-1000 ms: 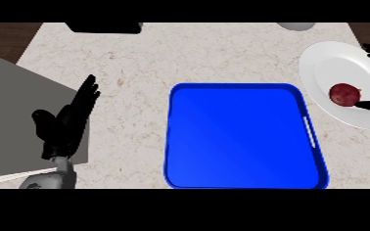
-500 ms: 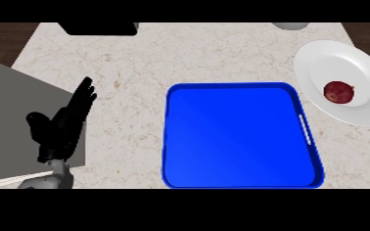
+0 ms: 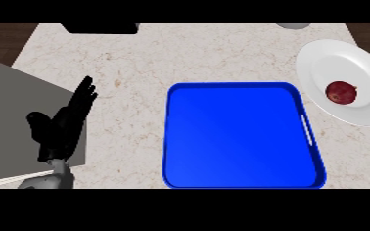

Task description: Pick the pear from the tray and place it in the plate

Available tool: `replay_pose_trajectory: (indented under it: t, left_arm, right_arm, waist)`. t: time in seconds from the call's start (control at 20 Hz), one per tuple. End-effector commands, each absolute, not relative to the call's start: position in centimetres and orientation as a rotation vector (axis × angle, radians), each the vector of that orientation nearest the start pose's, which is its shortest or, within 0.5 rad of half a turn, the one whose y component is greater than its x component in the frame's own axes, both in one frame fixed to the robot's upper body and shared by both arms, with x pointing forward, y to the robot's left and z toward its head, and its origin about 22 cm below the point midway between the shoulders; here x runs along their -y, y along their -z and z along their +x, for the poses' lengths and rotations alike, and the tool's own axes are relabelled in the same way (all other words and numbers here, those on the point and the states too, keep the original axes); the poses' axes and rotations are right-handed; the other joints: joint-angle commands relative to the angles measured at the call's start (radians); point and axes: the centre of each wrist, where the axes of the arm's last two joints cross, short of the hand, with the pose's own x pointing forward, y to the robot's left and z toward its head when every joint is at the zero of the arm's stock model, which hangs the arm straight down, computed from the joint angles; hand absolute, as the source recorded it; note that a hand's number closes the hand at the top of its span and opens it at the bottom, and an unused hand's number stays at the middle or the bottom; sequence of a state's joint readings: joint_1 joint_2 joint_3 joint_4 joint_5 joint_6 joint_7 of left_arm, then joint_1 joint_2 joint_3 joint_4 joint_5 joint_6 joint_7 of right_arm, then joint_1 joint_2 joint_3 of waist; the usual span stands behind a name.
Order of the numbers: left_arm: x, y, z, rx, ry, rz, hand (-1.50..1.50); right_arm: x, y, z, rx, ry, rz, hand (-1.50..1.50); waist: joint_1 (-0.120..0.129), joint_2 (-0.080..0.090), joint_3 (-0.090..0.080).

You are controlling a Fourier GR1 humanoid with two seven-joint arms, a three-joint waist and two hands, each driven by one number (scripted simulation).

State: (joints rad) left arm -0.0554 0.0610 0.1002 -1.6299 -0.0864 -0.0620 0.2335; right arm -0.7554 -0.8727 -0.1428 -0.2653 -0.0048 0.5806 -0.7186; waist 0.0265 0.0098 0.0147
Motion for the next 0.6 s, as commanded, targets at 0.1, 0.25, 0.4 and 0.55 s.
replay_pose_trajectory:
  t: [0.1, 0.25, 0.4, 0.55]
  left_arm:
    - [-26.1, -3.4, 26.6, 1.439, 0.099, 0.164, 0.00]
    - [-26.8, -3.1, 26.9, 1.432, 0.104, 0.145, 0.00]
    - [-25.4, -3.0, 26.4, 1.437, 0.105, 0.141, 0.00]
    - [-26.0, -2.9, 26.1, 1.446, 0.114, 0.136, 0.00]
  right_arm:
    - [54.6, -12.2, 30.4, 1.827, -0.373, 0.032, -1.50]
    - [54.3, -11.8, 30.6, 1.832, -0.380, 0.028, -1.50]
    - [54.5, -11.3, 30.1, 1.820, -0.366, -0.008, -1.50]
    - [55.2, -11.9, 29.5, 1.814, -0.381, -0.048, -1.50]
  waist:
    - [0.000, 0.015, -0.007]
    - [-0.001, 0.019, -0.007]
    - [0.009, 0.021, -0.004]
    - [0.017, 0.024, -0.004]
